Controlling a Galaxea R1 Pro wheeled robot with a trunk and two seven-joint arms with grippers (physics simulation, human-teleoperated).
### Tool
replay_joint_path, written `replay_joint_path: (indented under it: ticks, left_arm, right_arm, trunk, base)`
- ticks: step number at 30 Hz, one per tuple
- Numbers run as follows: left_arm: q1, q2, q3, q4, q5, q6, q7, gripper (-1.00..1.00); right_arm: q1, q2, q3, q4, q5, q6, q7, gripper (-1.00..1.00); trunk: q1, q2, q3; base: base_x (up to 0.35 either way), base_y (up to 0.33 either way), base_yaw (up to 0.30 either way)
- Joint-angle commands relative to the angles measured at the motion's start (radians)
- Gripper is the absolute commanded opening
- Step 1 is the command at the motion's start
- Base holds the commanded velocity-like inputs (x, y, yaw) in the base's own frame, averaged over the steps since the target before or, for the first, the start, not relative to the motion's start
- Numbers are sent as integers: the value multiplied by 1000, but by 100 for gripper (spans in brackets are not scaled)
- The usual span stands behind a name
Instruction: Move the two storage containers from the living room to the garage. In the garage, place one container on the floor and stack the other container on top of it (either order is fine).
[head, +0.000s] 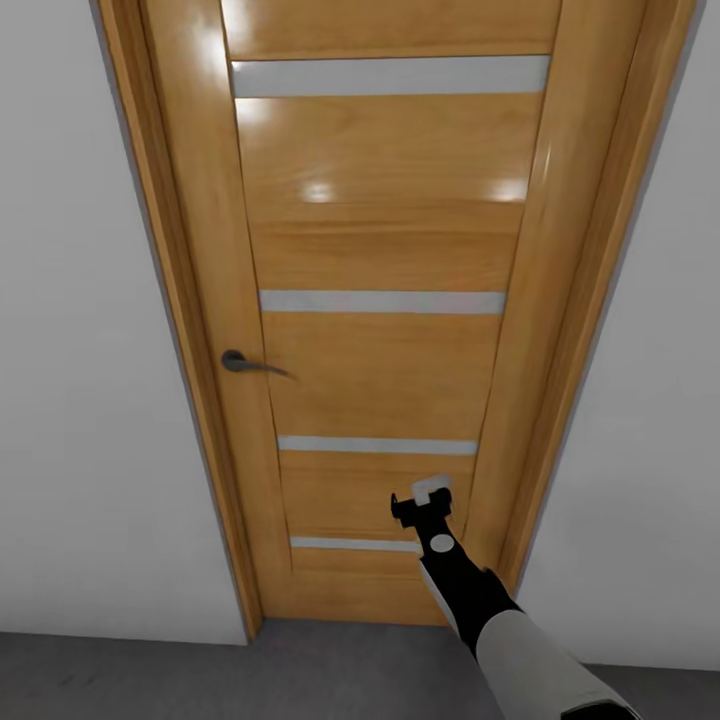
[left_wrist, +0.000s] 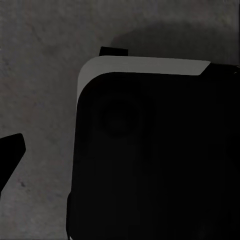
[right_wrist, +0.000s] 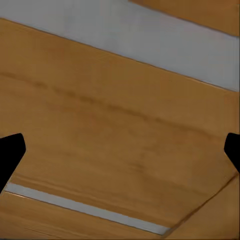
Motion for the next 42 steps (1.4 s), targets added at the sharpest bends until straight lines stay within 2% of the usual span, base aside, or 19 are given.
replay_joint_path:
  ticks: [1, 10, 28, 39, 42]
  left_arm:
    - [0, 0, 0, -1, 11, -1, 0, 100]
    - [0, 0, -2, 1, 11, -1, 0, 100]
    - [0, 0, -2, 0, 11, -1, 0, 100]
    - [0, 0, -3, 0, 11, -1, 0, 100]
    - [0, 0, -3, -1, 11, -1, 0, 100]
  right_arm:
    - [-1, 0, 5, -1, 8, 0, -8, 100]
    - [-1, 0, 28, -12, 5, -7, -12, 100]
    - [-1, 0, 36, -8, 0, -25, -6, 100]
    - [-1, 0, 46, -17, 11, -25, -14, 100]
    - [-1, 0, 61, -16, 14, -20, -17, 100]
  trunk:
    - [0, 0, -1]
    - [0, 0, -1]
    - [0, 0, -1]
    - [0, 0, -1]
    - [0, 0, -1]
  base:
    - [289, 0, 0]
    - [315, 0, 0]
    - [321, 0, 0]
    - [321, 0, 0]
    - [321, 0, 0]
